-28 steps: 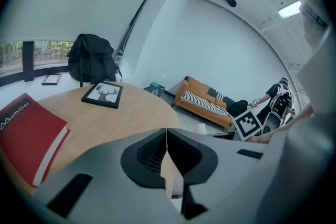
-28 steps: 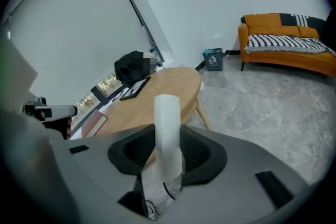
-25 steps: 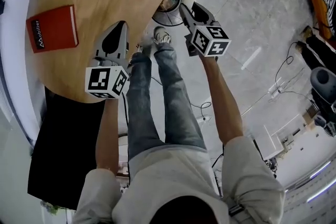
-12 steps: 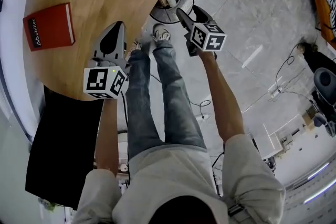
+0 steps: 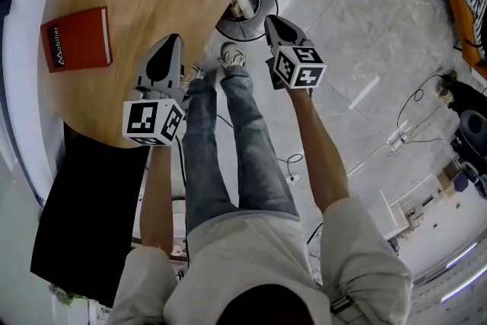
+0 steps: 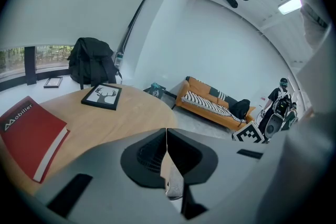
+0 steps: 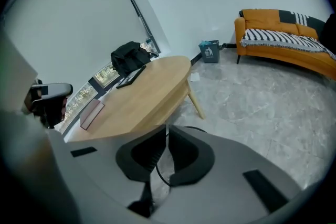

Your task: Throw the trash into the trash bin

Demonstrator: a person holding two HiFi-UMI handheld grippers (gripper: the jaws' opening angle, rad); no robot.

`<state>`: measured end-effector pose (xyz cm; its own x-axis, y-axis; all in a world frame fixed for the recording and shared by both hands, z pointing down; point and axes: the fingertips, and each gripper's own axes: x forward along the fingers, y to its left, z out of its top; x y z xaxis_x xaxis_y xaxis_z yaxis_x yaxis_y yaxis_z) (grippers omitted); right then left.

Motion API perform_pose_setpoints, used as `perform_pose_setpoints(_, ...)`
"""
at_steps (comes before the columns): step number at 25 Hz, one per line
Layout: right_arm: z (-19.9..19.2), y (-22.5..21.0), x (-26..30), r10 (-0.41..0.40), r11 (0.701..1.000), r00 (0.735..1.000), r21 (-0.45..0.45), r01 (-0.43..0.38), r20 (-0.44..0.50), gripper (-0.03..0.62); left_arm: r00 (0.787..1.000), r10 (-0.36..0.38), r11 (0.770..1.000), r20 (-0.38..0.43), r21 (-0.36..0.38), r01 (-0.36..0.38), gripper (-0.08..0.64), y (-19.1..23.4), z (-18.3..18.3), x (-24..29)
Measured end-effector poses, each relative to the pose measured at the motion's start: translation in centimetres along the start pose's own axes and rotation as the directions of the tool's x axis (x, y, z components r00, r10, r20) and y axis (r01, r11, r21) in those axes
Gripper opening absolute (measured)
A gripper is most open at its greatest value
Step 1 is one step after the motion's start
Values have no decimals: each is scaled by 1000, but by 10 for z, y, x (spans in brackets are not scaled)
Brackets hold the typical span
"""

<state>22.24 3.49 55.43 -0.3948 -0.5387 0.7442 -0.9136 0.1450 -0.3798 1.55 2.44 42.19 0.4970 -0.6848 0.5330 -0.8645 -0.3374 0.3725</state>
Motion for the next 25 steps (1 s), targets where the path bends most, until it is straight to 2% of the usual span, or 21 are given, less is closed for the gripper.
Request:
perform_pose_setpoints(4,4,8,-9,21,1000,1000,-11,-21,6,34,1000,7,1000,12,1,-7,21,-2,6,-8)
perform_pose_setpoints(8,24,21,-27,32,998,999,-48,-30,40,32,999,29,1000,34,8,-29,21,-5,20,-23)
perform_pose_setpoints(12,56,42,-60,51,996,993,-72,-44,102,29,997,57,998,60,5,-58,21,-11,44,-47)
perform_pose_setpoints(15,92,70,-84,83,987,986,-151,-61,147,29,992,78,997,96,13,-79,21,-14,75,-67)
perform_pose_setpoints(18,134,100,-113,118,974,971,-216,-72,206,29,986,91,995,138,26,-95,21,-19,110,-88)
perform_pose_setpoints(22,186,134,-168,153,973,941,-211,-91,302,29,977,97,994,190,38,-106,21,-38,156,-124)
perform_pose_setpoints(25,222,155,-203,178,965,916,-248,-90,360,29,969,91,993,230,56,-106,21,-52,189,-146)
